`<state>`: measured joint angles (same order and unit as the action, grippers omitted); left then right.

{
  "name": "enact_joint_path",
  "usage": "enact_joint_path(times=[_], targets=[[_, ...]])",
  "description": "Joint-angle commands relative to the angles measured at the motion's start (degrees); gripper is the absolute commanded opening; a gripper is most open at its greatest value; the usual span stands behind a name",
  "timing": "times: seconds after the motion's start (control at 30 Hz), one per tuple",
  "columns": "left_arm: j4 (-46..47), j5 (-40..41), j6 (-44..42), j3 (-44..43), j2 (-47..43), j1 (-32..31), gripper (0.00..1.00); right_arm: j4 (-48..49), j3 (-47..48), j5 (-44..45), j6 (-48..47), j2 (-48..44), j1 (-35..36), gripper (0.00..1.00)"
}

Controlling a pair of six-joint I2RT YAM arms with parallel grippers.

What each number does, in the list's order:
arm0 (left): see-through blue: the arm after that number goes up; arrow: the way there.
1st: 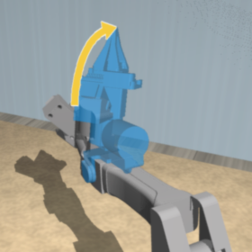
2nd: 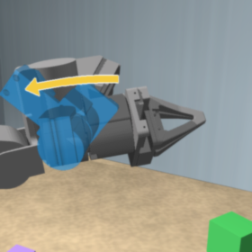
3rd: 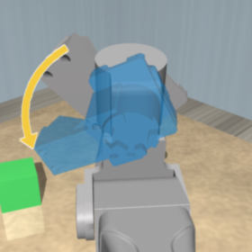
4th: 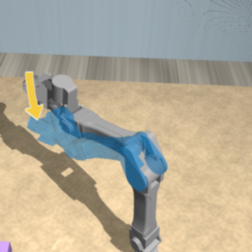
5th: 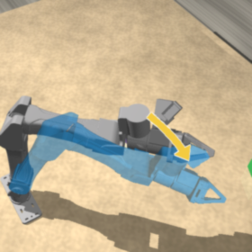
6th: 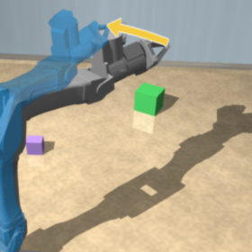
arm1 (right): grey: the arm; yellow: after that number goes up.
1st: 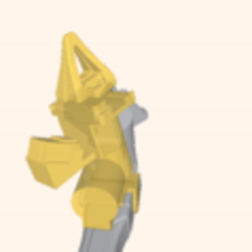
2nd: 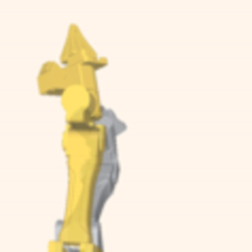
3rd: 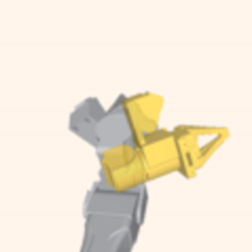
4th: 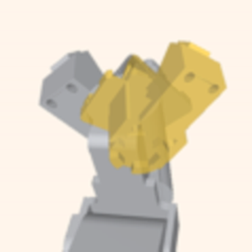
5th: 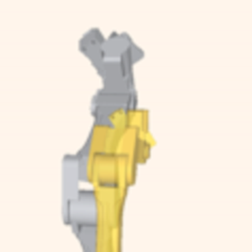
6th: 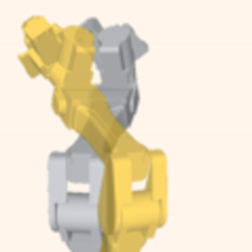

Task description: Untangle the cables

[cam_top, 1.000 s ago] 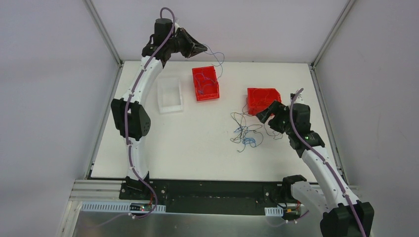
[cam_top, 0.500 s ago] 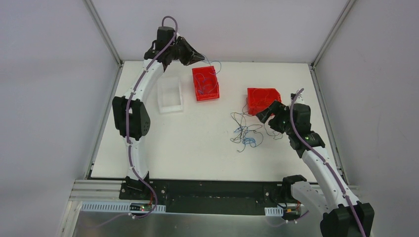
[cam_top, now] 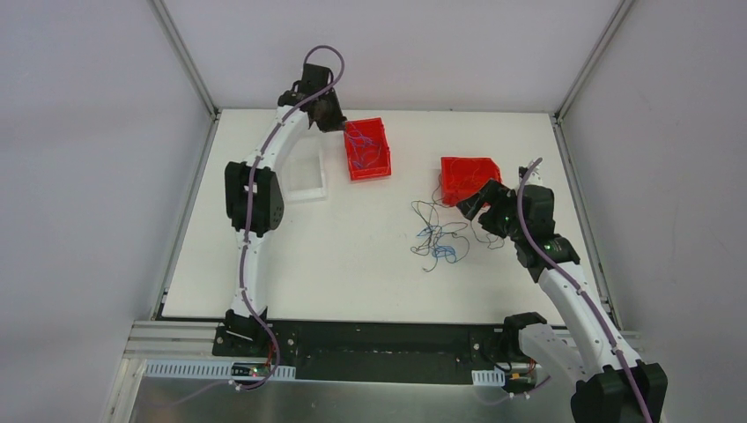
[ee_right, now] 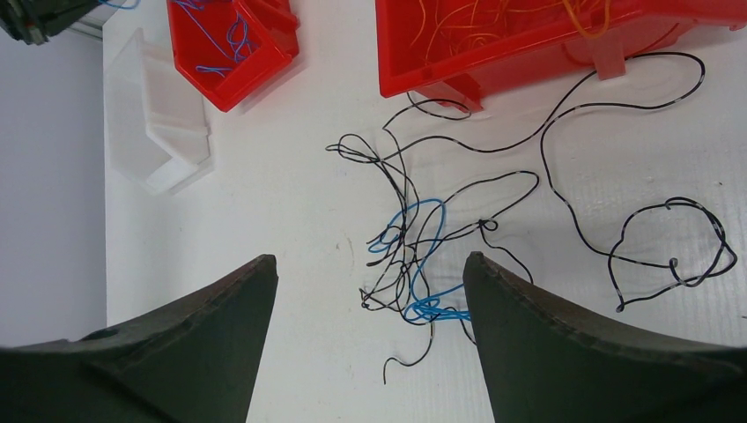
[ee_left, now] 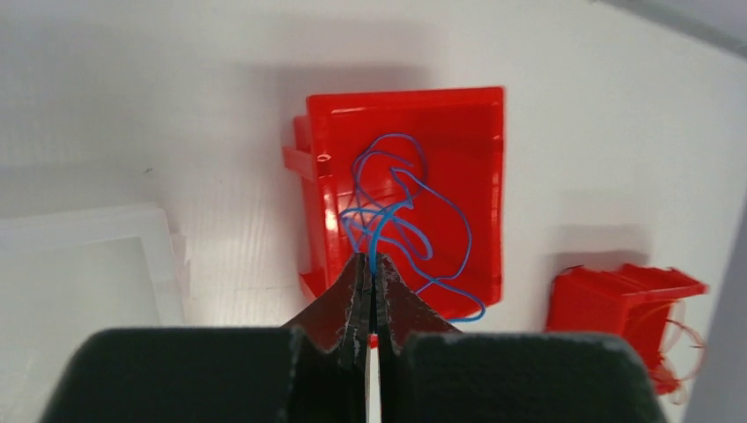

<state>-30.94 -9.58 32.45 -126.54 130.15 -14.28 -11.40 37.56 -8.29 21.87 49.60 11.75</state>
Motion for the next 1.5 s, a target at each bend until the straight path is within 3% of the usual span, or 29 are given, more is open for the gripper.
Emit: enact_joint_path(times=[0.0, 0.47, 0.57, 0.63, 0.87, 1.1, 1.33, 1.47], targets=[[-4.19, 5.27, -6.94, -3.35, 2.6, -3.1, 0.0, 0.18, 0.29, -0.12, 0.37, -0.64, -0.04, 0.81], [-5.96, 4.22, -9.54, -4.91, 10.14, -6.0, 0.01, -2.13, 1.35, 1.43, 0.19, 2.67, 0.02, 0.82], [-6.03, 6.72, -12.25, -2.83, 5.16, -7.63, 0.37, -6.52, 4.24, 3.65, 0.12, 8.43, -0.03, 0.83], [-5.99, 8.62, -13.79, -1.05, 1.43, -9.26, 0.5, -8.03, 5.5, 3.96, 0.11, 11.86, 0.08, 0.82], [-6.06, 7.68, -13.64, 5.67, -9.73, -11.92, 0.65, -5.83, 7.68, 6.6, 3.55, 19.18, 0.05, 0.84], [-6.18, 4.41, -11.78, 17.35, -21.81, -13.57, 0.9, -0.05, 11.34, 7.75, 13.78, 26.82, 3.26, 0.91], [-4.72, 6.97, -9.94, 33.3, -39.63, -14.72, 0.95, 4.63, 12.92, 20.02, 26.68, 33.81, 8.68, 0.93], [-2.12, 7.76, -9.12, 44.69, -49.32, -14.81, 0.95, 7.44, 14.26, 24.6, 28.41, 38.2, 10.91, 0.9]])
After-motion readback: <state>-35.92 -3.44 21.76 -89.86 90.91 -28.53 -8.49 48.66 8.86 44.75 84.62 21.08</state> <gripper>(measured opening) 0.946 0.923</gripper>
